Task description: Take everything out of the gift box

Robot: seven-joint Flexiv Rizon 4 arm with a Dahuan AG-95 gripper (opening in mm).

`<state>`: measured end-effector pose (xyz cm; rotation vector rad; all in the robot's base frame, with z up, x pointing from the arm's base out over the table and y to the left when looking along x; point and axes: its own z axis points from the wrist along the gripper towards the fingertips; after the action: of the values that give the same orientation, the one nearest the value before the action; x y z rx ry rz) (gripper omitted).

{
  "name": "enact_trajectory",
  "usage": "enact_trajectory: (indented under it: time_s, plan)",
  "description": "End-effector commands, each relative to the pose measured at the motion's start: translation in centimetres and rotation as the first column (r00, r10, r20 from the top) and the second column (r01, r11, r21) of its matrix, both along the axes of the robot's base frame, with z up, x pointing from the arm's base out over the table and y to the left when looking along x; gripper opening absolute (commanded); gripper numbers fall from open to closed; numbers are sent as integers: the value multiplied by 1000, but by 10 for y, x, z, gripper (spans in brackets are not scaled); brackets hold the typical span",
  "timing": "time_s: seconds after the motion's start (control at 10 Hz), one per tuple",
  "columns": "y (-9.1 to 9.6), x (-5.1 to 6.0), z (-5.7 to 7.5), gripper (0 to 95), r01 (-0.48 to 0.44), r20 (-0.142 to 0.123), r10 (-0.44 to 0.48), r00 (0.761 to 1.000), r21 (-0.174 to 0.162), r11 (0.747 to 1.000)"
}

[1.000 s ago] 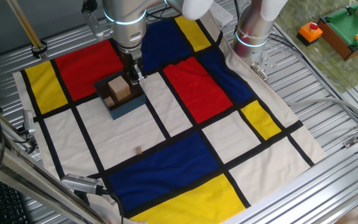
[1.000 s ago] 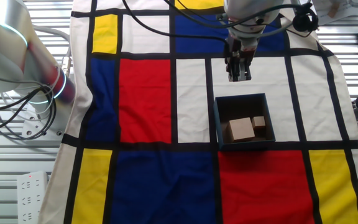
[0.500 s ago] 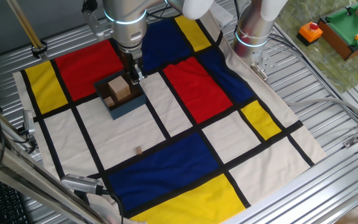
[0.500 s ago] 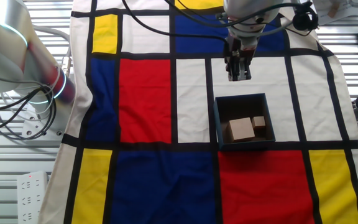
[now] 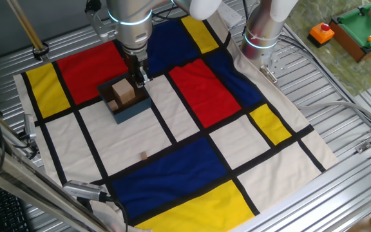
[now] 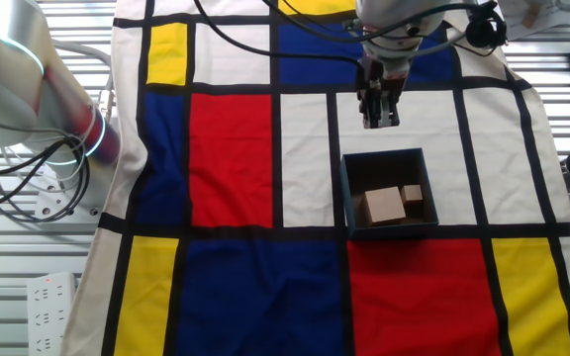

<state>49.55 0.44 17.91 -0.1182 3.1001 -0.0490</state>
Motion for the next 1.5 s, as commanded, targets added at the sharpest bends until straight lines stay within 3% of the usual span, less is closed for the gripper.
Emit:
enact_trajectory:
  time_s: [0.1, 0.9, 1.0, 1.2, 1.3, 1.5]
  plan:
    - [0, 0, 0, 0, 1, 0, -1, 1000, -1, 1000]
    - [-1, -2, -2, 0, 13, 0, -13, 1000, 0, 1000]
    - [-12, -3, -22, 0, -16, 17, 16, 1000, -3, 1000]
    - [-22, -1, -45, 0, -25, 29, 25, 999, -4, 1000]
    - [-28, 2, -53, 0, -42, 32, 42, 999, -5, 999]
    - [-35, 8, -54, 0, -61, 15, 61, 998, -7, 998]
